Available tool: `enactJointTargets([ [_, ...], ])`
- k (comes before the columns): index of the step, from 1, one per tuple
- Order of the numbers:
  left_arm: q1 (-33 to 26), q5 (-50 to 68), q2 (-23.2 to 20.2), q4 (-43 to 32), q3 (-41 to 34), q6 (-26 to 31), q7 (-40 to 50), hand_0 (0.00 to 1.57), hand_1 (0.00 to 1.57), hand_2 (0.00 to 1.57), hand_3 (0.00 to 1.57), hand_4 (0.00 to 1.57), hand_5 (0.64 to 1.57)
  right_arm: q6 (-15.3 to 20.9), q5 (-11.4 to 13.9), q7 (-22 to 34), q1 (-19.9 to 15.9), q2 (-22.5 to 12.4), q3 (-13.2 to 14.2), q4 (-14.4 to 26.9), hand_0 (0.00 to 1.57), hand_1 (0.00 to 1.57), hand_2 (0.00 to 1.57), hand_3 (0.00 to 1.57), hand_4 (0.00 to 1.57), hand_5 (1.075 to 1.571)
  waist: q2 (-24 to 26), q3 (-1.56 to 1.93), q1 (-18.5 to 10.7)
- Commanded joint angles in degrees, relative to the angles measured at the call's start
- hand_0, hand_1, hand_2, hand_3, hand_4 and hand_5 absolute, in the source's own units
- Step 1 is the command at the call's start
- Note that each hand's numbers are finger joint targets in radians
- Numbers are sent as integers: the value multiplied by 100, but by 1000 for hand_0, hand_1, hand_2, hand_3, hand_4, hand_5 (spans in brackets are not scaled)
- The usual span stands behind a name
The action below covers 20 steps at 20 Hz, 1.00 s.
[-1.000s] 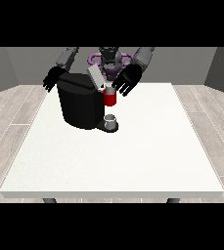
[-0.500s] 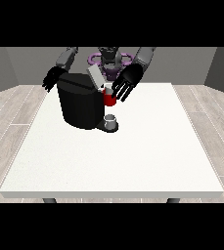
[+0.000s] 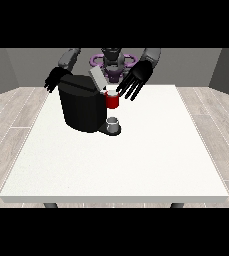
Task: Insert the coffee pod into the coffee machine and close the lid
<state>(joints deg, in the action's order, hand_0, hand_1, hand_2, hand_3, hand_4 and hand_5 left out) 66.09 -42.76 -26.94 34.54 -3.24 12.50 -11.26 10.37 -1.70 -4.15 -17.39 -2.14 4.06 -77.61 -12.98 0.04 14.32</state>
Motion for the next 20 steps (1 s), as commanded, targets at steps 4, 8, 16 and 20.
enactJointTargets([
  [4,-103,-33,83,121,-37,8,27,0,0,0,0,0,1571,74,-127,90,-87,12,144,108,0,0,0,0,383,1571,174,-3,-177],
  [8,-730,234,398,104,-206,-1,56,0,0,0,0,0,1571,-431,-420,-162,665,-113,187,-23,0,0,0,0,434,1571,780,-3,-172],
  [16,-1419,1899,1382,152,-1515,17,-91,0,0,0,0,261,1571,-127,-208,-86,913,-151,234,-9,0,0,0,0,492,1571,1671,-18,-899],
  [20,-2095,2120,2020,193,-1503,-25,-48,0,0,0,0,0,1571,-379,-27,-78,1303,-313,-3,-84,0,0,0,0,390,1571,2458,-8,-1217],
])
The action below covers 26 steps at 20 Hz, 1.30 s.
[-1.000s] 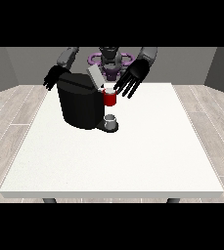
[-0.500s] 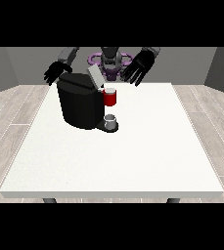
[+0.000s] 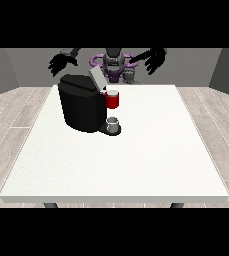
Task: Insert the coffee pod into the coffee machine and close the lid
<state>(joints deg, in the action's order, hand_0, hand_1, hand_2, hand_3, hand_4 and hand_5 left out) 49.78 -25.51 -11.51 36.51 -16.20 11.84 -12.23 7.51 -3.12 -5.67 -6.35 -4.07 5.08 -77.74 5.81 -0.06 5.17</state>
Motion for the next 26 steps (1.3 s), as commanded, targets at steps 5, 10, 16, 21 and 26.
enactJointTargets([
  [5,-938,841,635,78,-482,157,-52,0,0,0,0,142,1571,-572,-84,596,-68,-472,-165,-481,0,0,0,0,125,1571,898,3,-500],
  [10,-1596,951,669,428,-359,260,-375,0,0,0,0,0,1571,-874,-361,675,-277,-620,-34,-718,0,0,0,0,0,1571,775,7,-776],
  [16,-1922,1369,976,928,-319,511,-256,0,0,0,0,57,1571,-674,74,1008,-727,-557,-347,-626,0,0,0,0,0,1571,722,6,-1212],
  [21,-2178,1630,888,1442,-235,605,-136,0,0,0,0,0,1571,-912,106,933,-1045,-538,-476,-560,0,0,0,0,161,1571,399,7,-1277],
  [26,-2611,1955,1146,2293,305,492,235,0,0,0,0,112,1571,-939,78,612,-1108,-535,-206,107,0,0,0,0,0,1571,254,8,-1520],
])
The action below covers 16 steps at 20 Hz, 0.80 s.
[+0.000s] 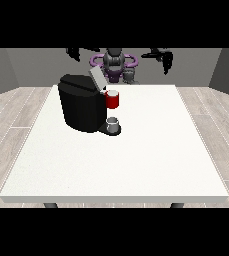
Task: Insert the coffee pod into the coffee machine and close the lid
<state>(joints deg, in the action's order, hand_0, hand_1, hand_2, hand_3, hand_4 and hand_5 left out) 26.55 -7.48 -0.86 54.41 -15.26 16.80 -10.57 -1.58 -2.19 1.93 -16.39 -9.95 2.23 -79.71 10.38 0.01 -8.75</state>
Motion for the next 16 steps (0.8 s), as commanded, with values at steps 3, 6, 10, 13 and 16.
enactJointTargets([
  [3,-380,368,82,1021,371,-34,452,0,0,0,0,0,1571,-219,-191,-393,-312,-145,413,654,0,0,0,0,0,1571,-373,2,-200],
  [6,-288,560,-12,1112,70,-279,487,0,0,0,0,0,1571,-141,-119,-232,-525,50,224,598,0,0,0,0,0,1571,-676,0,86],
  [10,-894,576,83,1806,625,-43,537,0,0,0,0,0,1571,-239,-191,-618,-841,-247,647,1343,0,0,0,0,0,1571,-859,2,-381],
  [13,-926,662,-6,2208,547,-349,1018,0,0,0,0,0,1571,-259,-124,-405,-1043,-58,426,1335,0,0,0,0,0,1571,-801,1,-1],
  [16,-1330,454,19,2036,648,-469,638,0,0,0,0,0,1571,-148,13,-200,-1075,173,163,1210,0,0,0,0,0,1571,-825,-1,185],
])
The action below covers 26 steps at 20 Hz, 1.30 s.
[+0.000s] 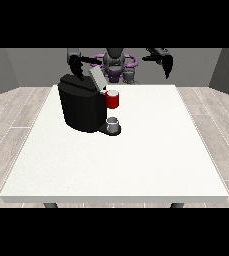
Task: Insert the coffee pod into the coffee machine and close the lid
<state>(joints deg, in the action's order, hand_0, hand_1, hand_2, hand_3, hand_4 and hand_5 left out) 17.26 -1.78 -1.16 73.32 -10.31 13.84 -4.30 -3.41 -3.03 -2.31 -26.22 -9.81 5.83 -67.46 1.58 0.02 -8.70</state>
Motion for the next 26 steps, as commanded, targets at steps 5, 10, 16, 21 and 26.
enactJointTargets([
  [5,53,91,-267,322,-16,-165,-74,0,0,0,0,0,1571,147,346,-169,-670,135,-174,433,0,0,0,0,0,1571,-460,-2,133],
  [10,-371,255,-134,558,99,-238,136,0,0,0,0,0,1571,-99,226,188,-784,75,-115,512,0,0,0,0,0,1571,-211,-2,199],
  [16,-271,338,-325,634,32,-309,219,0,0,0,0,0,1571,-68,355,-160,-880,234,-189,711,0,0,0,0,0,1571,-380,-2,260],
  [21,-310,154,-347,537,122,-356,-112,0,0,0,0,0,1571,-58,529,-174,-1186,190,-273,844,0,0,0,0,0,1571,-606,-2,159],
  [26,-53,329,-362,756,198,-345,333,0,0,0,0,0,1571,-203,497,-318,-1408,20,-114,1113,0,0,0,0,77,1571,-611,-1,81],
])
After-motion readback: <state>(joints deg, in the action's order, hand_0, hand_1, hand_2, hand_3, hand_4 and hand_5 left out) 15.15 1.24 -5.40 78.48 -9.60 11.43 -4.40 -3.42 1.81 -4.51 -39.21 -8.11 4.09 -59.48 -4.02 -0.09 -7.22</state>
